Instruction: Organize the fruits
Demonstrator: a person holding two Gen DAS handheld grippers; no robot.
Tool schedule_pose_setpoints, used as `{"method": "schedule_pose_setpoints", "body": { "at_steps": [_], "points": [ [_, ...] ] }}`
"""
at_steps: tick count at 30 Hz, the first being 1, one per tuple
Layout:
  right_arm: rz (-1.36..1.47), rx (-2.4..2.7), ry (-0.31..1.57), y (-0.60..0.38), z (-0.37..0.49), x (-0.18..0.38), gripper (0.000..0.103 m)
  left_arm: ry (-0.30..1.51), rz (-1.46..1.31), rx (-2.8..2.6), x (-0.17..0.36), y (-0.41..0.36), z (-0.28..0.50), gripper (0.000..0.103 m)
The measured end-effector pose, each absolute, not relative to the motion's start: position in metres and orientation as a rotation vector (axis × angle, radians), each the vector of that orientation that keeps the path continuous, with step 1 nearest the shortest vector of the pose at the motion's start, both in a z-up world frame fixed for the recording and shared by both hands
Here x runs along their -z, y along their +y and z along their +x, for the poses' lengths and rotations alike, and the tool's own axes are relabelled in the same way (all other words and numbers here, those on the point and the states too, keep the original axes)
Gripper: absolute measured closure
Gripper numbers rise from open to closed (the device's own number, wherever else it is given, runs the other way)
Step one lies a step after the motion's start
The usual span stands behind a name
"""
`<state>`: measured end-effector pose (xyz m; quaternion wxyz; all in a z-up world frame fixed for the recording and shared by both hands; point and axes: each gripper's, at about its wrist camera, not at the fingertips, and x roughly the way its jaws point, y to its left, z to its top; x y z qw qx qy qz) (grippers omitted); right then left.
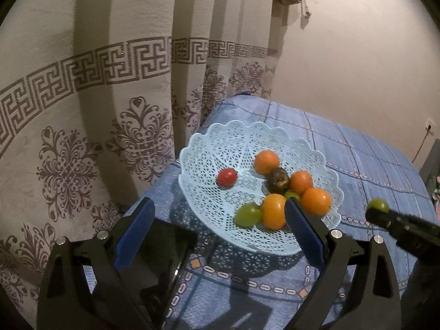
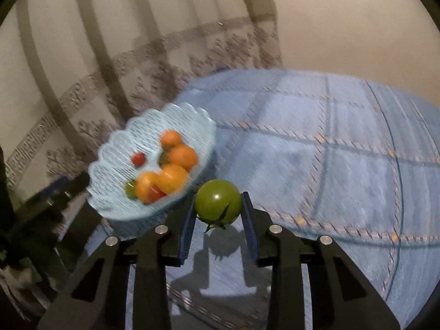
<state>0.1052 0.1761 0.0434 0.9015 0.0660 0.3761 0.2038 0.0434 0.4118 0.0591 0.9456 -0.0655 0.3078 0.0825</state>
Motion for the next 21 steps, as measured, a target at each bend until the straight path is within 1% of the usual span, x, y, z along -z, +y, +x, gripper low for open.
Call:
{"method": "schedule_pose_setpoints", "body": {
  "at_steps": [4, 11, 12, 13, 14, 15, 16, 21],
  "points": [
    [0.107, -0.474, 0.761, 0.208, 0.115, -0.056, 0.071, 0.609, -0.129, -0.196, -0.063, 0.420, 0.042, 0.007],
    [0.085, -0.536, 0.759, 0.253, 0.127, -0.060, 0.070, 0.610, -0.154, -0.217, -0.065, 0.433, 0.043, 0.006],
    [0.094, -0.542, 0.757, 0.254, 0.127, -0.061, 0.065, 0.611, -0.155, -0.218, -0.065, 0.434, 0.043, 0.006],
    [0.103, -0.544, 0.753, 0.253, 0.128, -0.062, 0.054, 0.612, -0.156, -0.219, -0.065, 0.434, 0.043, 0.006],
    [0.112, -0.541, 0.743, 0.251, 0.127, -0.063, 0.049, 0.613, -0.156, -0.220, -0.064, 0.434, 0.044, 0.006],
    [0.119, -0.529, 0.730, 0.247, 0.126, -0.065, 0.047, 0.615, -0.156, -0.222, -0.063, 0.434, 0.044, 0.005],
    [0.121, -0.521, 0.730, 0.244, 0.126, -0.065, 0.047, 0.616, -0.155, -0.223, -0.063, 0.434, 0.044, 0.004],
    [0.164, -0.466, 0.735, 0.216, 0.125, -0.059, 0.047, 0.624, -0.137, -0.217, -0.060, 0.426, 0.046, 0.003]
  ]
}}
